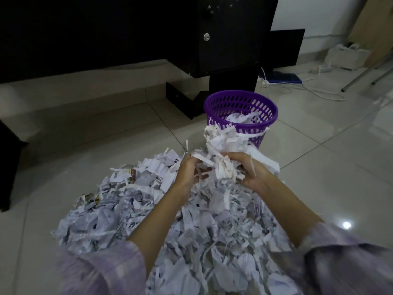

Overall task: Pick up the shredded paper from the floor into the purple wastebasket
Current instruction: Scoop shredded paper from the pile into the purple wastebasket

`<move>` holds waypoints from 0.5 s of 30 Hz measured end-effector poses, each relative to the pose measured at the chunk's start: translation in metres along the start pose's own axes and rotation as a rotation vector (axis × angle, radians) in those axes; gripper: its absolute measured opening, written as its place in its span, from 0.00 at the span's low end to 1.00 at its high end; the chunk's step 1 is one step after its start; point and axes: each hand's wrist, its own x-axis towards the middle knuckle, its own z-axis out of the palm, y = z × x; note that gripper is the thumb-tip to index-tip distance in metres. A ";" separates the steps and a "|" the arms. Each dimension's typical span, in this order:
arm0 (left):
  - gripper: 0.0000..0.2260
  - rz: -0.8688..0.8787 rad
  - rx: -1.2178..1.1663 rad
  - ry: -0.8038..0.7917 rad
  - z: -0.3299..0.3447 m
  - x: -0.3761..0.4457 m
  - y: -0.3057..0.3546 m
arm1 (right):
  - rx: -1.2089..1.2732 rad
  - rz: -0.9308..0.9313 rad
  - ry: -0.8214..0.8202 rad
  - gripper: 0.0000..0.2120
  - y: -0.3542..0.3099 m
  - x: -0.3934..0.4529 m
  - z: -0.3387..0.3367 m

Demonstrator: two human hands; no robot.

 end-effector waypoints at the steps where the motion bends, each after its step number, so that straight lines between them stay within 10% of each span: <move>1: 0.07 0.012 -0.001 -0.016 0.006 0.002 0.012 | -0.024 -0.031 0.021 0.08 -0.016 0.002 -0.001; 4: 0.10 0.090 0.063 -0.007 0.025 0.018 0.043 | -0.104 -0.104 0.053 0.18 -0.060 0.011 -0.001; 12: 0.10 0.203 0.195 -0.043 0.091 0.080 0.125 | -0.339 -0.268 0.177 0.02 -0.173 0.046 -0.005; 15: 0.05 0.224 0.319 -0.038 0.114 0.120 0.133 | -0.512 -0.276 0.275 0.16 -0.193 0.083 -0.014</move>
